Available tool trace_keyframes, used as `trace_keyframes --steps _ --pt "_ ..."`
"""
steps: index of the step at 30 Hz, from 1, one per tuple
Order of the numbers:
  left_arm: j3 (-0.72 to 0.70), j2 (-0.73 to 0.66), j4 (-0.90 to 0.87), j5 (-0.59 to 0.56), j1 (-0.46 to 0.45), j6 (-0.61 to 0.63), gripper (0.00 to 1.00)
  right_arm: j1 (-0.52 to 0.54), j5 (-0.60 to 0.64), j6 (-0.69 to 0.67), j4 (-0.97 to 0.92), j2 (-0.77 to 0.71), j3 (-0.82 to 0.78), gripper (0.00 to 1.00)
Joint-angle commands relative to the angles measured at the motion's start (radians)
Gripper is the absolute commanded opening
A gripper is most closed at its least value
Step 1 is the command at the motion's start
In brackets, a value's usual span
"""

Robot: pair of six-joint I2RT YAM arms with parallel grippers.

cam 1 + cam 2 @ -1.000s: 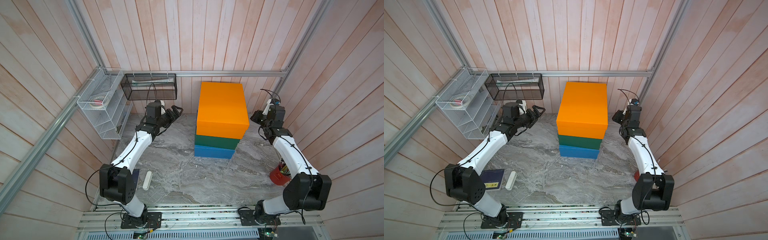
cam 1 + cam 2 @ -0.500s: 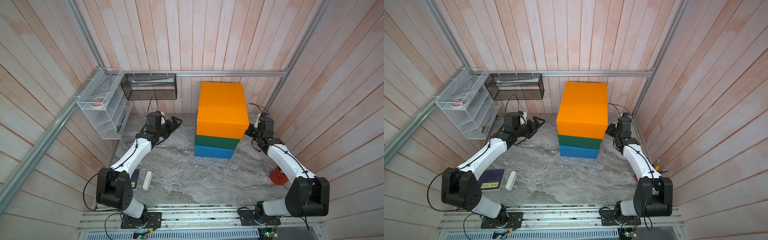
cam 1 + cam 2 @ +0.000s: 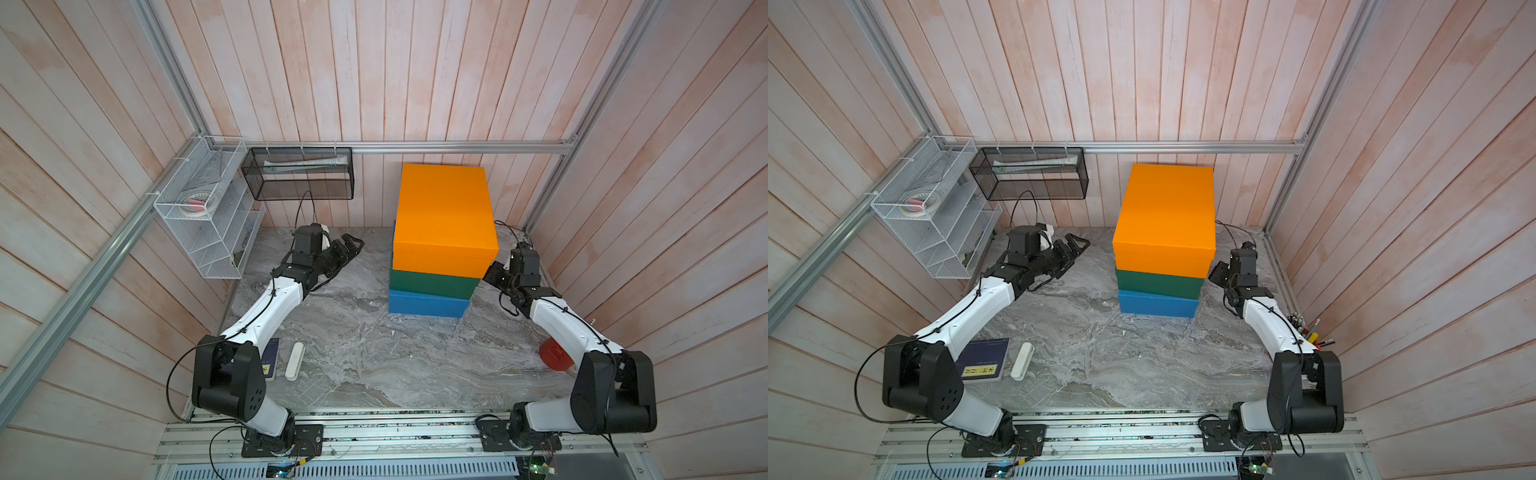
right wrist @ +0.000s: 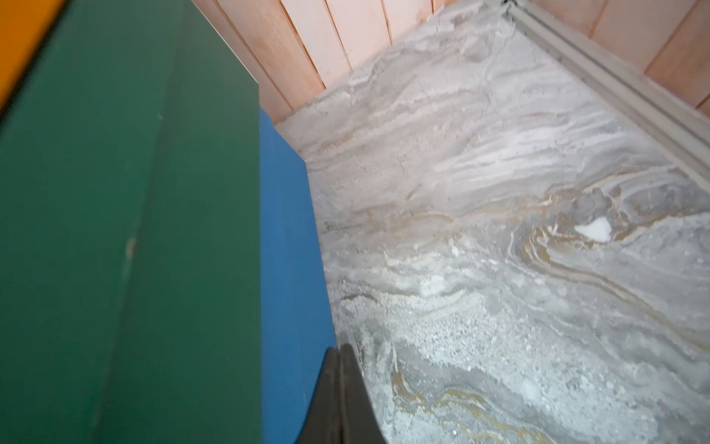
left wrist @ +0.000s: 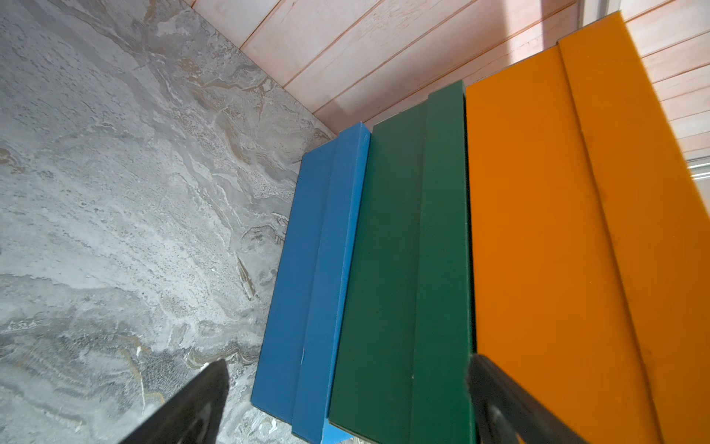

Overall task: Stack the shoeboxes
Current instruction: Reset both arms

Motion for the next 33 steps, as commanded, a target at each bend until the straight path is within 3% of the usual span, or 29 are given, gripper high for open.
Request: trace_keyframes --steps 1,12,18,23,24,25,26,33 --pt "-0.029 -0.006 0.035 0.009 0.005 0.002 1.0 0.0 -0.028 0.031 0.052 0.015 -0.038 0.0" --pt "-0.034 0.055 0.065 0.05 0.024 -0.006 1.0 -0.021 -0.085 0.037 0.084 0.115 -0.043 0.0" --pt "-0.095 0.021 0.075 -0.008 0.033 0.048 1.0 -0.02 -0.066 0.02 0.08 0.108 -0.067 0.02" --pt "-0.139 -0.035 0.089 -0.105 0.047 0.137 1.0 -0.022 -0.011 -0.009 0.072 0.071 -0.101 0.28" --pt "-0.142 -0.041 0.089 -0.119 0.048 0.153 1.0 -0.022 -0.001 -0.015 0.066 0.065 -0.104 0.41" --pt "-0.146 -0.051 0.09 -0.143 0.05 0.171 1.0 -0.021 0.008 -0.024 0.063 0.055 -0.108 0.91" --pt "-0.157 -0.065 0.099 -0.165 0.05 0.192 1.0 -0.021 0.021 -0.031 0.057 0.047 -0.11 0.98" --pt "-0.329 -0.224 0.316 -0.28 0.05 0.287 1.0 -0.021 0.109 -0.08 0.026 -0.04 -0.137 0.98"
